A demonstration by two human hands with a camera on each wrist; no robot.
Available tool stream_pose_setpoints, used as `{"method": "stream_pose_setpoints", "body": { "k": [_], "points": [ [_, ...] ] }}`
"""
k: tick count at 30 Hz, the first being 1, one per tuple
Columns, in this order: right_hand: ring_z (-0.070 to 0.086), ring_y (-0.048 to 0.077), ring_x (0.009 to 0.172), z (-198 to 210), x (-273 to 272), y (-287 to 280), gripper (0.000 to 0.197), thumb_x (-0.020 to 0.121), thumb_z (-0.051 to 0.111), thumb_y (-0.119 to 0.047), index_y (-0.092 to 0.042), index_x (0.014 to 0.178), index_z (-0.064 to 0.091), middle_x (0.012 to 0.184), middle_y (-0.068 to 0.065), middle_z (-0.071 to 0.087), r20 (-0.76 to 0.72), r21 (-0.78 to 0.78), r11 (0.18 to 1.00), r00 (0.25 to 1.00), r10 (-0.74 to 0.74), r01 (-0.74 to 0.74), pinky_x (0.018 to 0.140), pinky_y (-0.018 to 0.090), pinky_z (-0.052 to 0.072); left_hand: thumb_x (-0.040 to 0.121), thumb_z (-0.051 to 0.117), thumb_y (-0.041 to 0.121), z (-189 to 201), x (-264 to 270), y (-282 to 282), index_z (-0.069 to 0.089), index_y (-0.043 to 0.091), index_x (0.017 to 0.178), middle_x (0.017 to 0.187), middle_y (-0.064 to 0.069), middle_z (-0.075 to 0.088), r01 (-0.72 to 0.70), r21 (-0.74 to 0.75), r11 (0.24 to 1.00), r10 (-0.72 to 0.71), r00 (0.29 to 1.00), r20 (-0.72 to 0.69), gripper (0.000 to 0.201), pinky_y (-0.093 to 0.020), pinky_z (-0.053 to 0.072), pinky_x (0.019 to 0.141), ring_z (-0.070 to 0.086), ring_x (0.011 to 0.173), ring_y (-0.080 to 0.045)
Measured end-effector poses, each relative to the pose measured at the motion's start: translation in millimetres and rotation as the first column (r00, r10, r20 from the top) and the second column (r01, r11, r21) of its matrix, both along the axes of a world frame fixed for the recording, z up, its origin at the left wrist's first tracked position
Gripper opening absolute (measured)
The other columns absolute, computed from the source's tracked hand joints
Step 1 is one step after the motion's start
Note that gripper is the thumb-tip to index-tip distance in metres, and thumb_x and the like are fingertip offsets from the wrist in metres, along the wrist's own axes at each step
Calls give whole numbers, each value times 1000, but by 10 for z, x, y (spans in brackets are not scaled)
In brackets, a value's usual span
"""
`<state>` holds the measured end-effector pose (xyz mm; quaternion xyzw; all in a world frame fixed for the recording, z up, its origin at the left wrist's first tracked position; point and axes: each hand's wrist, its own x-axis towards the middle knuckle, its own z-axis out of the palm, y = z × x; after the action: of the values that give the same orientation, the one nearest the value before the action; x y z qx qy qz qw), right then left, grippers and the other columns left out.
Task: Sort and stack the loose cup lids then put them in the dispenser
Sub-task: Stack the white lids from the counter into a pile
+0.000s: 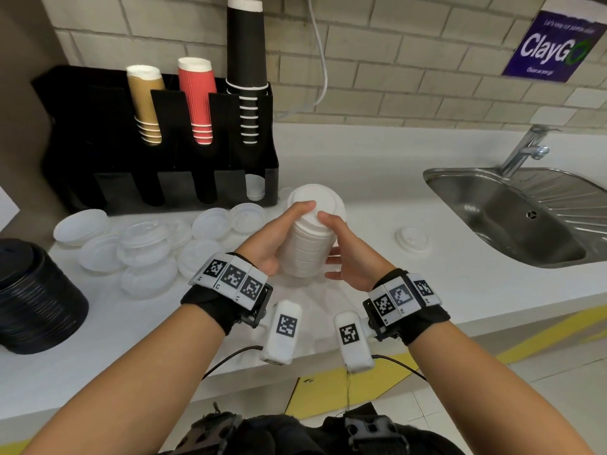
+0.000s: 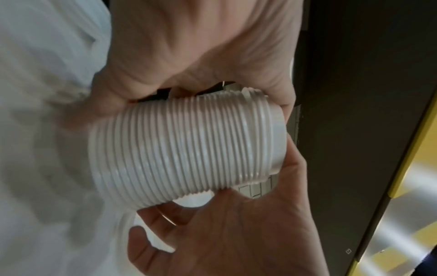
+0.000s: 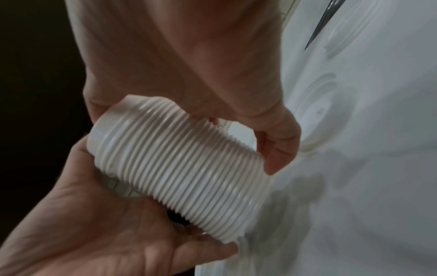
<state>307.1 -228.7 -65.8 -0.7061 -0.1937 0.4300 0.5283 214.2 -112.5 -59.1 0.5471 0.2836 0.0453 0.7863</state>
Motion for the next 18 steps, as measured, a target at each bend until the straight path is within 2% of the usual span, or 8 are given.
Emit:
{"method": "stream_pose_setpoints", "body": {
  "k": [2,4,6,9,12,15,18],
  "points": [
    [51,20,114,62,13,37,89,62,54,-74,-37,140,33,134,1,49,27,17,1000,999,22,-23,88,38,41,90,57,50,42,-17,39,75,30,81,65,10,73,-2,-6,1000,3,998,60,28,-21,54,47,69,58,-3],
    [49,20,117,141,13,117,90,59,55,-75,-38,138,33,134,-1,49,49,22,999,998,49,-50,85,37,41,89,58,47,114,-50,90,80,35,72,78,6,76,7,-57,998,1,989,150,30,-24,58,58,73,72,-7],
    [47,21,120,233,1,242,90,59,55,-76,-39,138,33,135,-2,48,68,30,996,994,82,-84,85,37,40,82,61,46,231,-122,150,81,31,79,94,-1,77,-6,-130,992,36,973,229,25,-29,59,69,74,87,-15],
    [45,23,123,417,-36,516,93,57,55,-77,-40,139,31,138,-2,46,130,29,983,976,174,-179,91,42,38,70,70,47,348,-281,327,81,26,86,100,-5,76,-91,-205,975,136,966,219,29,-35,59,73,73,93,-22],
    [45,23,125,567,-138,824,94,63,53,-78,-40,143,25,142,0,43,174,18,930,917,359,-367,94,47,39,58,73,51,445,-546,559,68,28,112,109,-8,73,-237,-201,951,269,952,148,59,-51,49,86,65,106,-30],
    [43,21,128,627,-235,1107,90,70,46,-75,-47,146,9,145,-2,38,241,32,821,802,547,-570,103,51,36,59,76,48,555,-868,779,56,28,130,128,-10,62,-362,-181,915,396,893,214,76,-61,51,86,60,115,-35],
    [36,24,135,594,-294,1327,88,75,45,-71,-47,148,1,149,4,33,259,49,798,779,571,-601,105,44,35,58,79,45,649,-1166,964,56,27,129,129,-10,61,-496,-215,841,537,810,234,76,-60,55,78,59,115,-36]
  ]
}}
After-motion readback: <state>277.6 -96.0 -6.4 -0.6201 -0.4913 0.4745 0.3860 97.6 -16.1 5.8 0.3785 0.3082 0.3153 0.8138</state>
